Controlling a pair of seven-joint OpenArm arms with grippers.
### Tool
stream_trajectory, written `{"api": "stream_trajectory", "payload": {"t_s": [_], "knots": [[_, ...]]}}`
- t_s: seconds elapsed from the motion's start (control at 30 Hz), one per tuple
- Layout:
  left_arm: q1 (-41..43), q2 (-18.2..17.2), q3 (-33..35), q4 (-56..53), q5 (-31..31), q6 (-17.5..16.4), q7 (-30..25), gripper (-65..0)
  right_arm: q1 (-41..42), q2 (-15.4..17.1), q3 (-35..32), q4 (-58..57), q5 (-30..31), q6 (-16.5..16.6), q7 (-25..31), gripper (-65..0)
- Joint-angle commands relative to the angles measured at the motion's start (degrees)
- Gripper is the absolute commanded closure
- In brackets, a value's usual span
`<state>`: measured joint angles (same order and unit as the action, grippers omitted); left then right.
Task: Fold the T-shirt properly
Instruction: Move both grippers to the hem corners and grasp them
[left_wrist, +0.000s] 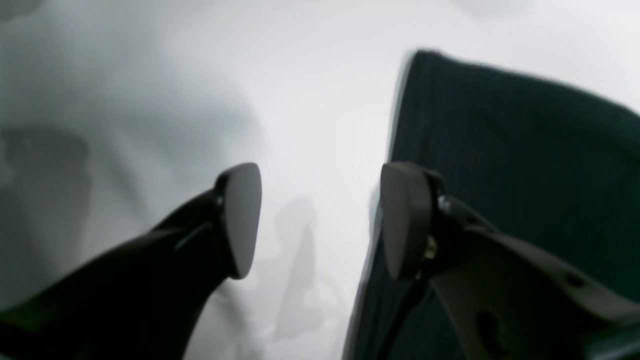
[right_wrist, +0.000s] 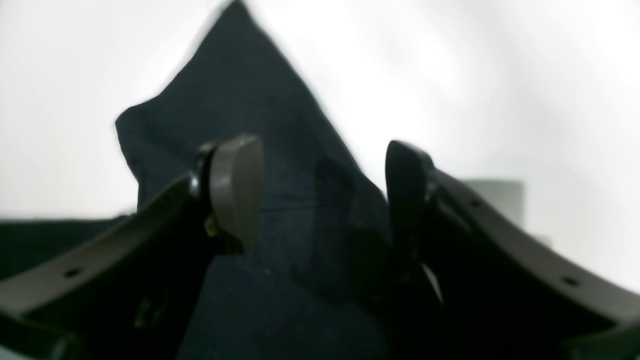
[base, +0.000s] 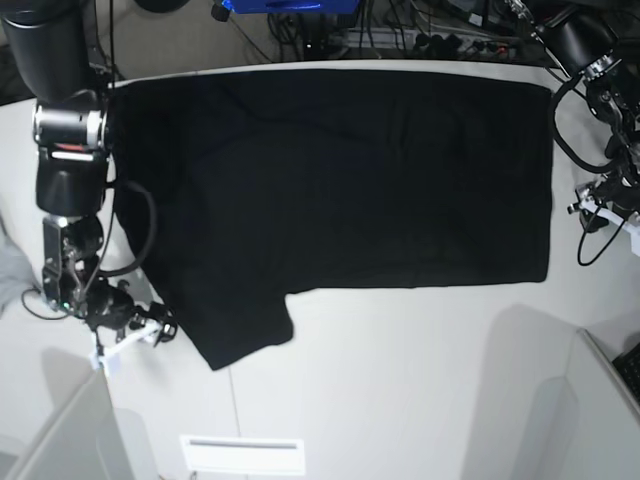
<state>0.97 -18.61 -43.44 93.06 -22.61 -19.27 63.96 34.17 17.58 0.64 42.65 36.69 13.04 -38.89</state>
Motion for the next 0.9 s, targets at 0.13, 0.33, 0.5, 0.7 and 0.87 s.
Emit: {"api": "stream_trajectory", "payload": {"t_s": [0.13, 0.33, 0.5, 0.7, 0.87], "knots": [[-0.6, -1.3, -2.8, 0.4, -0.5, 0.1, -1.0, -36.0, 7.6, 1.2, -6.0, -16.5, 0.0, 1.2, 10.4, -36.5], [-1.1, -1.3, -5.6, -3.2, -0.6, 0.1, -1.0, -36.0, 6.9, -0.2, -7.9, -18.4, 0.1, 2.7, 11.8, -36.5], [-1.3, -1.3, -5.5, -6.9, -0.6, 0.1, -1.2, -36.0, 6.6, -1.4, -8.0, -18.4, 0.0, 7.1, 10.5, -36.2], [-5.2, -1.3, -5.3, -12.1, -0.2, 0.1, -1.3, -36.0, 6.4, -1.8, -8.0, -18.4, -0.1, 7.1, 12.0, -27.8], [-10.1, -3.9, 1.6, -19.3, -0.2, 0.1, -3.5, -36.2, 5.3, -2.0, -8.0, -18.4, -0.1, 7.1, 14.1, -1.1]]}}
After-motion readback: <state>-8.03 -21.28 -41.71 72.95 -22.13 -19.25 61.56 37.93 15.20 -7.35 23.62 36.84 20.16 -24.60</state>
